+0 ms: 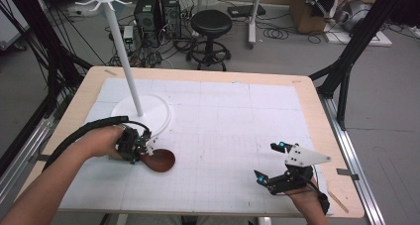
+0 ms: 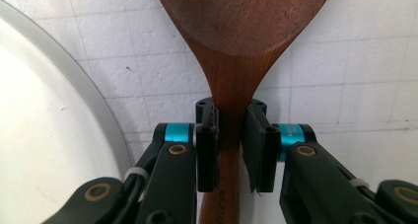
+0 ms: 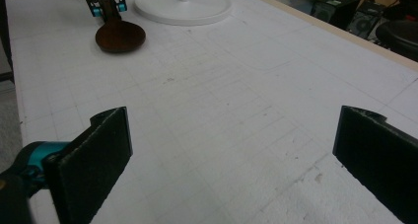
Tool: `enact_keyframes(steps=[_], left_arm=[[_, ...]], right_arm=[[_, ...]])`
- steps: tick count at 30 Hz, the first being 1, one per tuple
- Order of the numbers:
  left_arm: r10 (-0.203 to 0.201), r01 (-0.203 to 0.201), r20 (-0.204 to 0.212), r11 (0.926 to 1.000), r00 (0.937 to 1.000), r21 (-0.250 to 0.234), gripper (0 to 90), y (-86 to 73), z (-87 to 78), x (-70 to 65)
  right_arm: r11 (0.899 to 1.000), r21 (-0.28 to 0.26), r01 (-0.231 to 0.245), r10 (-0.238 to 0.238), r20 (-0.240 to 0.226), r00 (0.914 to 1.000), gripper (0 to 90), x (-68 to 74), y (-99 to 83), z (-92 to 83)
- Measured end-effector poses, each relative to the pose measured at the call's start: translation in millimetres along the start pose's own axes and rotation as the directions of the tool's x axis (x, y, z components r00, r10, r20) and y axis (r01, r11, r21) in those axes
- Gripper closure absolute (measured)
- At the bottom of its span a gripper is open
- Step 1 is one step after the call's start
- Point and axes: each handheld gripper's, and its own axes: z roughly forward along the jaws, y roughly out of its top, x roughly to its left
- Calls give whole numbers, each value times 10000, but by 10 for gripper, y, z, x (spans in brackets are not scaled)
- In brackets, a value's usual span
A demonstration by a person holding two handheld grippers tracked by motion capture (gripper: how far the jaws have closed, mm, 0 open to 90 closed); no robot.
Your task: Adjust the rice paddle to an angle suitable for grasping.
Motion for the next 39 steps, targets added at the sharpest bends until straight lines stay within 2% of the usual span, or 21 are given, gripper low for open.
enact_keyframes(steps=[8,12,19,25,30,32,38,39], left_arm=[[140,-141,-78,9999,9999,-73,773,12,-11,-22],[133,-138,-121,9990,9998,-414,774,53,-34,-35],[82,-98,-230,9976,9997,-690,776,85,-75,-50],[6,-56,-332,9885,9994,-1512,778,168,-169,-47],[99,-160,-400,9875,9991,-1568,778,225,-154,-61],[16,-87,-419,9855,9991,-1697,778,243,-166,-66],[-116,-8,-536,9742,9985,-2258,779,296,-217,-67],[-125,20,-427,9711,9990,-2389,779,301,-226,-65]], right_arm=[[10000,8,-14,14,9,10000,8,-8,-2,-3],[10000,-5,-9,9,-22,10000,8,-8,-3,-6],[10000,-24,-34,34,65,10000,8,-24,-9,-18],[10000,-23,-72,72,38,10000,8,-26,-8,-17],[9999,-47,-101,102,54,9999,8,-25,-10,-21],[9999,-61,-108,108,34,9999,8,-23,-11,-20],[10000,-34,-59,59,6,10000,8,-14,-4,-12],[10000,-46,-31,31,13,10000,8,-15,-2,-13]])
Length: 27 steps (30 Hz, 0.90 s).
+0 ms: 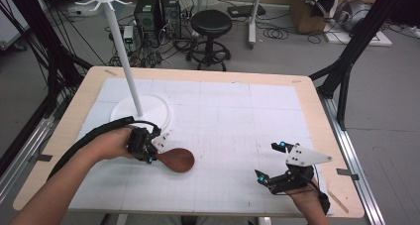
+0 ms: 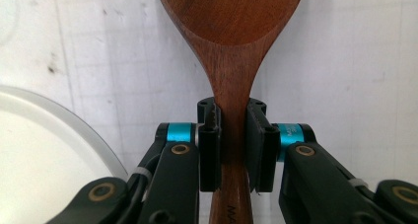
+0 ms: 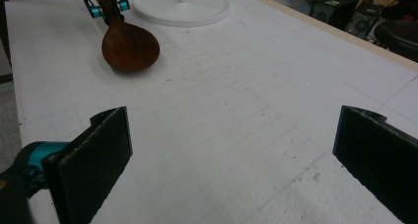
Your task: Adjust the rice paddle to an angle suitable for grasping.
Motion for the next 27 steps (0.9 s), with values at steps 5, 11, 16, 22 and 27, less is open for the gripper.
enact_keyframes(steps=[5,11,16,22,27], left_arm=[[136,-140,-150,9995,9998,-288,779,62,-1,1],[195,-198,-76,9988,9998,-442,779,172,31,-1],[142,-148,-125,9986,9998,-499,779,292,29,-1],[189,-199,-219,9988,9996,-449,778,453,27,-12],[249,-257,-226,9990,9994,-367,778,596,29,-20]], right_arm=[[10000,-5,-35,35,-12,10000,8,-1,-1,0],[10000,-10,-6,5,-27,10000,8,3,4,10],[10000,2,5,-5,-39,10000,8,6,8,12],[10000,-26,-43,43,-46,10000,8,1,8,8],[10000,-23,-18,18,-33,10000,8,5,13,9]])
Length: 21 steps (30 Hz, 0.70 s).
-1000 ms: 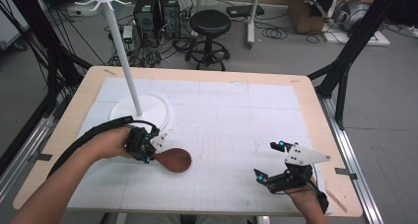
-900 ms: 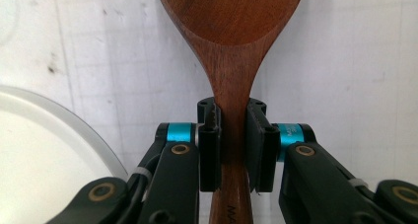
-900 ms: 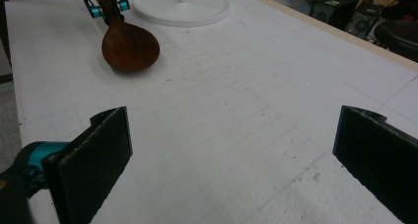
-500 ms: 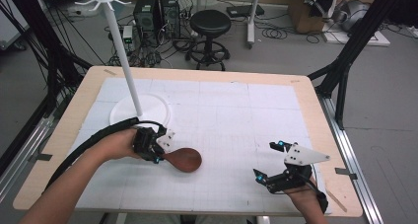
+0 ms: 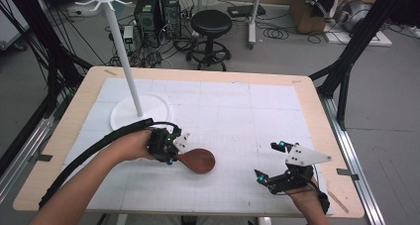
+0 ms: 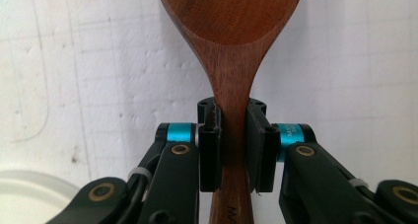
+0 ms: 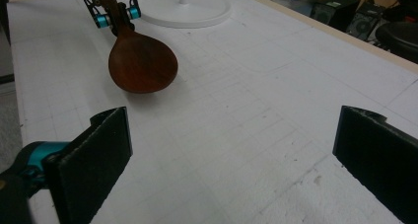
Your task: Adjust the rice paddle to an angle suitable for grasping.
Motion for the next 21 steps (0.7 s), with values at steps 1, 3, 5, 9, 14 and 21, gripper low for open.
enact_keyframes(steps=[1,3,5,9,14,21], left_arm=[[-18,18,82,10000,10000,13,778,30,5,2],[78,-78,8,9998,10000,167,778,107,10,6],[158,-158,42,9998,9999,80,778,214,6,19],[272,-271,123,9996,9996,-119,778,425,29,58],[484,-481,251,9988,9985,-121,778,605,135,80],[517,-518,420,9987,9978,14,778,722,279,116]], right_arm=[[10000,-9,41,-41,-30,10000,8,-1,1,3],[10000,-25,22,-22,-34,10000,8,1,3,2],[10000,-12,38,-39,-40,10000,8,1,3,0],[10000,-38,55,-55,3,10000,8,1,5,-13],[9999,-146,29,-29,67,10000,8,-10,2,-42],[9998,-199,-33,35,81,10000,8,-11,4,-69]])
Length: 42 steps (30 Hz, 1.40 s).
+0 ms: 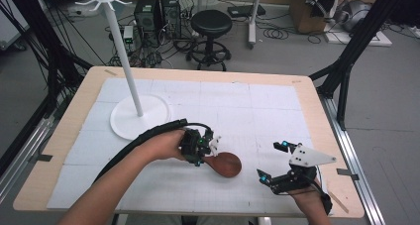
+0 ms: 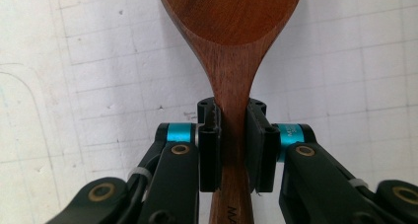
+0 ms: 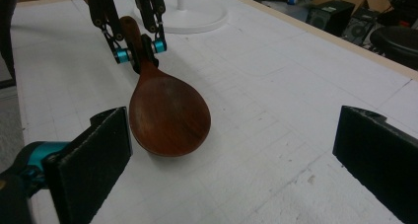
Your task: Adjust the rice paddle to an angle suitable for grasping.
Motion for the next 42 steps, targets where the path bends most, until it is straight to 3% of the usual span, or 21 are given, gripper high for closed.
enact_keyframes(steps=[16,29,42], left_arm=[[-137,137,200,9999,9997,-25,777,198,209,82],[204,-198,295,9996,9994,-204,777,402,354,133],[385,-381,342,9992,9987,-129,767,456,426,139]], right_arm=[[10000,17,0,0,-8,10000,8,0,0,7],[10000,18,1,-1,-53,10000,8,7,4,10],[10000,17,13,-13,-38,10000,8,-4,1,21]])
